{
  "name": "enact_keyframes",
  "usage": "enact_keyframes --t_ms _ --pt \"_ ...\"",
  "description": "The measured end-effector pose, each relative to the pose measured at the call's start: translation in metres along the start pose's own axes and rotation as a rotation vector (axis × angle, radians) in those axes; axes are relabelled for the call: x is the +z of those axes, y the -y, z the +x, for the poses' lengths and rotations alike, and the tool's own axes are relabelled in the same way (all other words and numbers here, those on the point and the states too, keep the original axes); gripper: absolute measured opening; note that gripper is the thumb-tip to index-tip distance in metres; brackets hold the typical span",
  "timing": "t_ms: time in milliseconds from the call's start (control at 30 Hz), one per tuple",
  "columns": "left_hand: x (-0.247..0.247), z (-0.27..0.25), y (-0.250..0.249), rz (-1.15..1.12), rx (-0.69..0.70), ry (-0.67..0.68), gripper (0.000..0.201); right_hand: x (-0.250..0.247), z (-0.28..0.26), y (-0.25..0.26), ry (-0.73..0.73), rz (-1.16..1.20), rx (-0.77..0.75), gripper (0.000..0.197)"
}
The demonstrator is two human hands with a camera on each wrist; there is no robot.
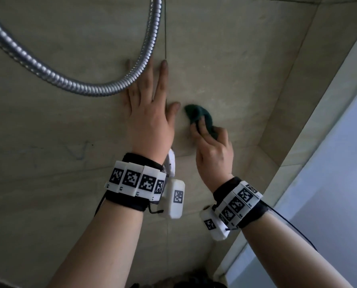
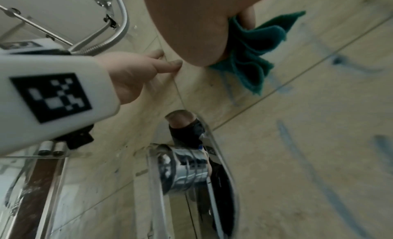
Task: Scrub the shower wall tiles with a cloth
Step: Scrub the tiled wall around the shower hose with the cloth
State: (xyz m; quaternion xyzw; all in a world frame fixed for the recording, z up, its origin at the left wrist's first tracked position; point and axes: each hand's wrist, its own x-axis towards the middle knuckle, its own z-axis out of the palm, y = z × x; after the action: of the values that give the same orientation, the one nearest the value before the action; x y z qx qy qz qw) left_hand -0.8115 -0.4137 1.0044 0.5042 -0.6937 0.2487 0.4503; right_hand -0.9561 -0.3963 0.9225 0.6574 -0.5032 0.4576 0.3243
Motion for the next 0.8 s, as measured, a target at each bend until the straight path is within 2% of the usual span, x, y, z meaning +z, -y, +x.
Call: enact_keyframes --t_ms 167,267,333,467,667,800 --pt "-0.01 -0.009 0.021 -0.027 0.004 -0.008 0.07 -0.015 0.014 0.008 -0.017 0.127 -0.05 0.035" --pt "-0.01 -0.017 0.026 -0.056 -0.007 0.017 0.068 -0.031 0.027 0.002 -0.078 0.066 -0.031 0.033" --pt "-0.008 -0.02 0.027 -0.089 -0.018 0.043 0.068 -0.029 0.03 -0.003 -0.058 0.023 -0.021 0.035" --pt "-0.004 -0.022 0.027 -0.097 -0.004 0.045 0.067 -0.013 0.025 -0.013 -0.013 0.083 -0.049 0.03" --pt "0.003 -0.023 0.021 -0.12 -0.037 0.036 0.067 -0.004 0.036 -0.02 -0.167 0.134 -0.107 0.026" --pt "0.007 -0.024 0.021 -0.102 -0.037 0.016 0.063 -0.006 0.044 -0.026 -0.184 0.141 -0.182 0.026"
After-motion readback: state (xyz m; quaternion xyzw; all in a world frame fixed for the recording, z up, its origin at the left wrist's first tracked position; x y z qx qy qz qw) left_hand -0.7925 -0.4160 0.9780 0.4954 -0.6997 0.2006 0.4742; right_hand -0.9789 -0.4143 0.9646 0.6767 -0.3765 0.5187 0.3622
